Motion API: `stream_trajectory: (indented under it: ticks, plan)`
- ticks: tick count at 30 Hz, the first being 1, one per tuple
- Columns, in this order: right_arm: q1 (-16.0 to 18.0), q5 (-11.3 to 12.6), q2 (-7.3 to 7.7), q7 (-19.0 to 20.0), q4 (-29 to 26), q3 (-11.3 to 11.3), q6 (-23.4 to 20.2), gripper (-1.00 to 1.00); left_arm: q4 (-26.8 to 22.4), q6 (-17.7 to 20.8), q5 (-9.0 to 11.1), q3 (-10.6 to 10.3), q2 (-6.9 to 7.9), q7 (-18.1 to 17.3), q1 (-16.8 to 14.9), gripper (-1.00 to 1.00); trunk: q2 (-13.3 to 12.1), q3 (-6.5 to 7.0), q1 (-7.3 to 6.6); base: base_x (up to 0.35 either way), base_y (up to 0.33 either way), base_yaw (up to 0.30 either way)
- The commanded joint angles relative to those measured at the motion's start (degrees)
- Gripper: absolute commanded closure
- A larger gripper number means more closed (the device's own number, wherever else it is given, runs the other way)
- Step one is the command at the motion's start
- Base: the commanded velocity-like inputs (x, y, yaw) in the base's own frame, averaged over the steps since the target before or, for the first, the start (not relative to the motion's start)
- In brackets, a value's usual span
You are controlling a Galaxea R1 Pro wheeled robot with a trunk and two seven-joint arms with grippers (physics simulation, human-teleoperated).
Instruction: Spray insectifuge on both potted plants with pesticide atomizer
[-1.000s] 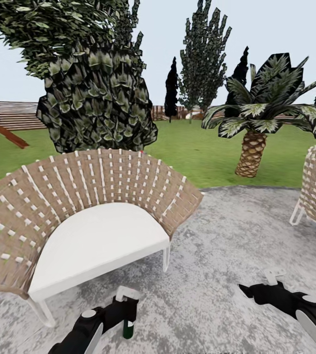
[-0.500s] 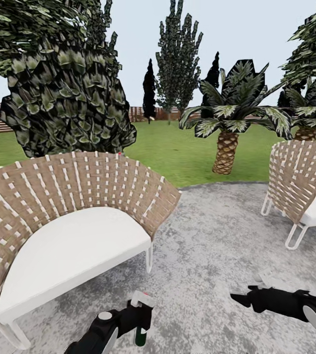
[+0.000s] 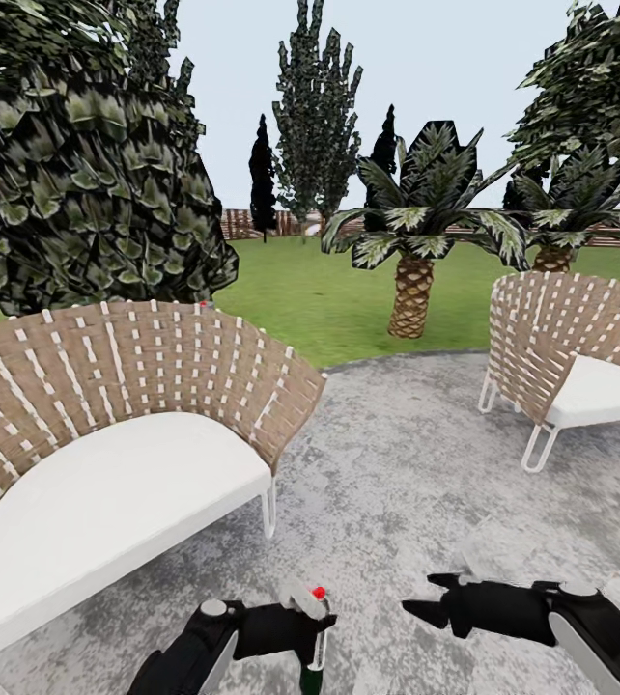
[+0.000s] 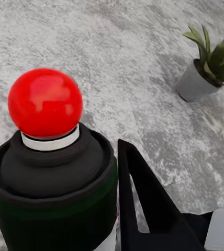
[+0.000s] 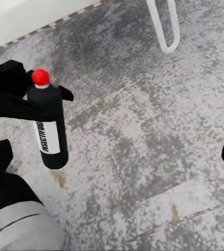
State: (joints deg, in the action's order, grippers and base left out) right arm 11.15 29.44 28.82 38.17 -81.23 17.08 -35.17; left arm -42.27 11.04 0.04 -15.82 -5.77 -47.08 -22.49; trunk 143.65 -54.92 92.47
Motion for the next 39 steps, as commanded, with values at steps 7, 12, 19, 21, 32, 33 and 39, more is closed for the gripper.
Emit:
stream_trajectory:
  ticks: [7,12,19,21,32,33,39]
  plan:
    - [1.6,-6.4,-7.54,0.6,0.1,5.2,0.0,1.00,1.0,-2.6,-0.8,-0.2,0.09,-3.6,0.0,1.00,0.0,0.00,0.00,0.000,0.000,0.000]
    - [1.7,-7.2,-8.85,0.7,0.1,5.7,0.3,1.00,1.1,-2.7,-4.7,-0.1,-0.23,-3.6,0.0,1.00,0.0,0.00,0.00,0.000,0.000,0.000]
    - [1.7,-10.5,-13.12,0.5,0.3,7.2,-0.3,1.00,1.2,-2.7,-4.8,-3.5,-0.30,-3.5,0.0,1.00,0.0,0.00,0.00,0.000,0.000,0.000]
    - [1.7,-11.3,-13.83,0.4,0.4,7.4,-0.4,1.00,1.2,-2.7,-4.8,-4.5,-0.35,-3.4,0.0,1.00,0.0,0.00,0.00,0.000,0.000,0.000]
    - [1.7,-14.4,-15.17,0.1,1.6,7.4,-0.5,1.00,1.1,-4.1,-4.6,-4.7,-0.30,-3.8,0.0,1.00,0.0,0.00,0.00,0.000,0.000,0.000]
    - [1.7,-16.3,-16.19,0.1,1.8,7.3,-0.5,1.00,1.1,-4.1,-4.6,-4.7,-0.29,-3.8,0.0,1.00,0.0,0.00,0.00,0.000,0.000,0.000]
    - [1.7,-18.9,-17.12,0.2,2.0,7.0,-0.6,1.00,1.1,-4.1,-4.6,-4.7,-0.29,-4.6,0.0,1.00,0.0,0.00,0.00,0.000,0.000,0.000]
